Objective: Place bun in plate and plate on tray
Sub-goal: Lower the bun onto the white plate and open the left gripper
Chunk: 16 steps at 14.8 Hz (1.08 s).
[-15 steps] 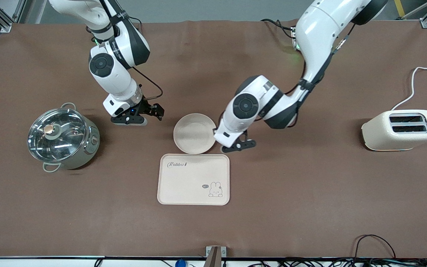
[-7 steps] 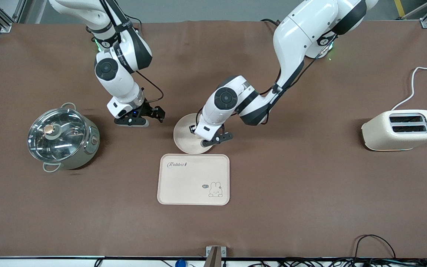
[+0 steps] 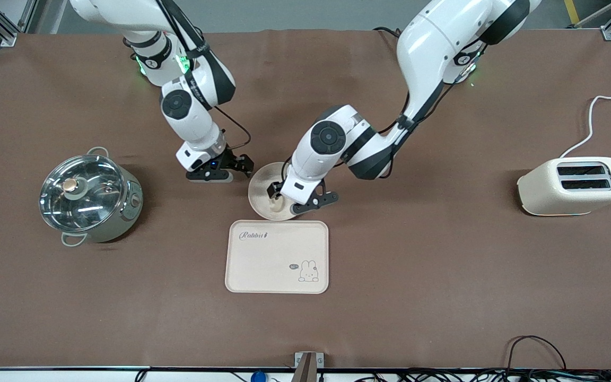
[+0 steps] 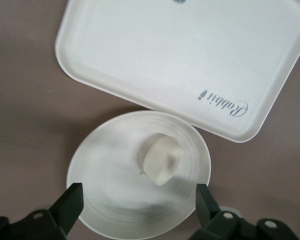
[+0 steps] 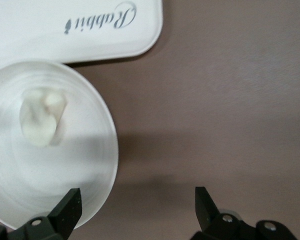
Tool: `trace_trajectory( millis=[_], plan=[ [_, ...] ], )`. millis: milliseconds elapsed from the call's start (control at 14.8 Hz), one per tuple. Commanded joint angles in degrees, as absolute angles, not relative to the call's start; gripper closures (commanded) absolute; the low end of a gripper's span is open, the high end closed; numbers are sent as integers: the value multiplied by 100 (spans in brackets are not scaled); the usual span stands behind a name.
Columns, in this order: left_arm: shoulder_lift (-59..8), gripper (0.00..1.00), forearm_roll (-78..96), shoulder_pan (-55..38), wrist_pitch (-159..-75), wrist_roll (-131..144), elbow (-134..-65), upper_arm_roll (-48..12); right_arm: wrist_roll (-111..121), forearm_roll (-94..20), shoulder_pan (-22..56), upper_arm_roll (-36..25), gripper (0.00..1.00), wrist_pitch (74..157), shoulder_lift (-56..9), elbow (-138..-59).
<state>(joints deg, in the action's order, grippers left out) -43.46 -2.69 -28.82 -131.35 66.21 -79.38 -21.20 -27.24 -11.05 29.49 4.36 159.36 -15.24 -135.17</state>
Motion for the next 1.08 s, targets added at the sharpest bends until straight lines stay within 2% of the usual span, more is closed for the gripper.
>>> trace_trajectory(
  millis=[0, 135, 270, 404, 674, 1011],
  plan=[
    [-4131, 0, -272, -2988, -12946, 6688, -7998, -2039, -2689, -1370, 3067, 413, 7, 16075, -1739, -13377],
    [-3817, 0, -516, -2848, -12606, 6671, -7998, -1969, -2689, -1581, 3173, 413, 19, 16364, -1968, -13333],
    [-3334, 0, -1166, -2664, -11904, 6653, -7998, -1907, -2698, -1600, 3208, 413, 30, 16392, -2021, -13263],
    [-2833, 0, -1650, -2331, -11297, 6627, -7998, -1916, -2707, -1600, 3191, 413, 38, 16392, -2135, -13149],
    [-1804, 0, -1942, -1549, -10390, 4979, -7998, -1916, -2725, -1617, 3120, 413, 48, 16348, -2276, -12982],
    [-1188, 0, -1478, -405, -9739, 3791, -8007, -1978, -2725, -1968, 3190, 404, 59, 16348, -2452, -12753]
  ],
)
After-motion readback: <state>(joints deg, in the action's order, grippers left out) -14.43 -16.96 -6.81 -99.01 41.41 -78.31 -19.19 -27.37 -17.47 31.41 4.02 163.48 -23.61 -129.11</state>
